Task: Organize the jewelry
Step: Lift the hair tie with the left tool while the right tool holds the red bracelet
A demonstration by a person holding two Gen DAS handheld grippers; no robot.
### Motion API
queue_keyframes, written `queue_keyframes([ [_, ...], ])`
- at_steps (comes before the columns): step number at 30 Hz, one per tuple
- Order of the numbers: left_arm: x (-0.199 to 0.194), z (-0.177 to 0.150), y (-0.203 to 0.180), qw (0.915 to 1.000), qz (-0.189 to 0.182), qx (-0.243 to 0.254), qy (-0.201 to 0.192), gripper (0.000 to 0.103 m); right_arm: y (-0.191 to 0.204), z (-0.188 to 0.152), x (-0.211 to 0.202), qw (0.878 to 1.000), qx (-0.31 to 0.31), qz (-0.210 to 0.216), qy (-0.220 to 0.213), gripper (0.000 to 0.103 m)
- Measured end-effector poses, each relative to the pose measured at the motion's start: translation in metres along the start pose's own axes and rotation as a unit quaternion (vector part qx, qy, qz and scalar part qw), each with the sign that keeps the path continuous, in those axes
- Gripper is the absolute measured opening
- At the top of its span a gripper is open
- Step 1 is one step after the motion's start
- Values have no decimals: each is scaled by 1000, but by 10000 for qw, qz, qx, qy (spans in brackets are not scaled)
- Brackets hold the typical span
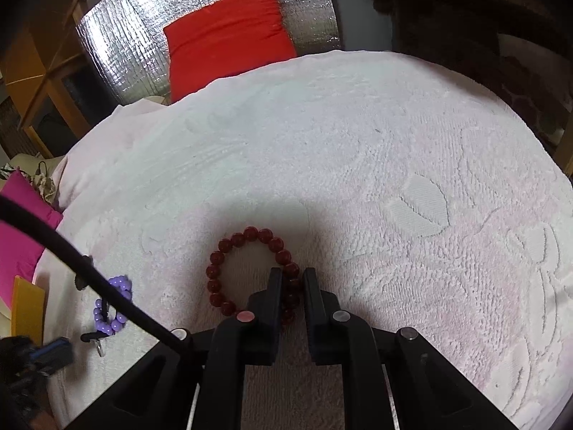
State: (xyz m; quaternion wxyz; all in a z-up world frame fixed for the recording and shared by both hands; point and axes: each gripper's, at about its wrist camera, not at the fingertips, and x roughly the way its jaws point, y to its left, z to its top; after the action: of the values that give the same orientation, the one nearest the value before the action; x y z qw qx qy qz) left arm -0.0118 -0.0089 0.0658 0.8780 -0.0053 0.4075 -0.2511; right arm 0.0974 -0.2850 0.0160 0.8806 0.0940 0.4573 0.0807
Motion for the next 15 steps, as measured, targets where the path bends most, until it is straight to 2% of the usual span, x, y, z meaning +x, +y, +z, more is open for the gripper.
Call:
queue_keyframes([
  [2, -11, 2, 2, 9998, 32, -12, -172, 4, 1, 0, -1, 10000, -5, 16, -28, 10],
  [4, -17, 2, -1, 9989, 298, 219, -284, 4, 2, 0, -1, 10000, -4, 32, -38, 10],
  [10, 9, -7, -8, 9975, 419, 546, 135, 6, -1, 0, -1, 10000, 57, 48, 1, 10],
  [11, 12, -8, -8, 9974, 426, 551, 170, 8, -1, -1, -2, 10000, 52, 45, 0, 10],
  [13, 20, -8, -6, 9978, 373, 475, 258, 22, -1, -1, -2, 10000, 47, 42, 7, 10],
  [14, 22, -8, -4, 9981, 362, 425, 276, 37, -1, -1, -1, 10000, 52, 44, 13, 10],
  [15, 25, -8, -4, 9980, 417, 395, 259, 48, -1, -1, -1, 10000, 62, 47, 18, 10],
])
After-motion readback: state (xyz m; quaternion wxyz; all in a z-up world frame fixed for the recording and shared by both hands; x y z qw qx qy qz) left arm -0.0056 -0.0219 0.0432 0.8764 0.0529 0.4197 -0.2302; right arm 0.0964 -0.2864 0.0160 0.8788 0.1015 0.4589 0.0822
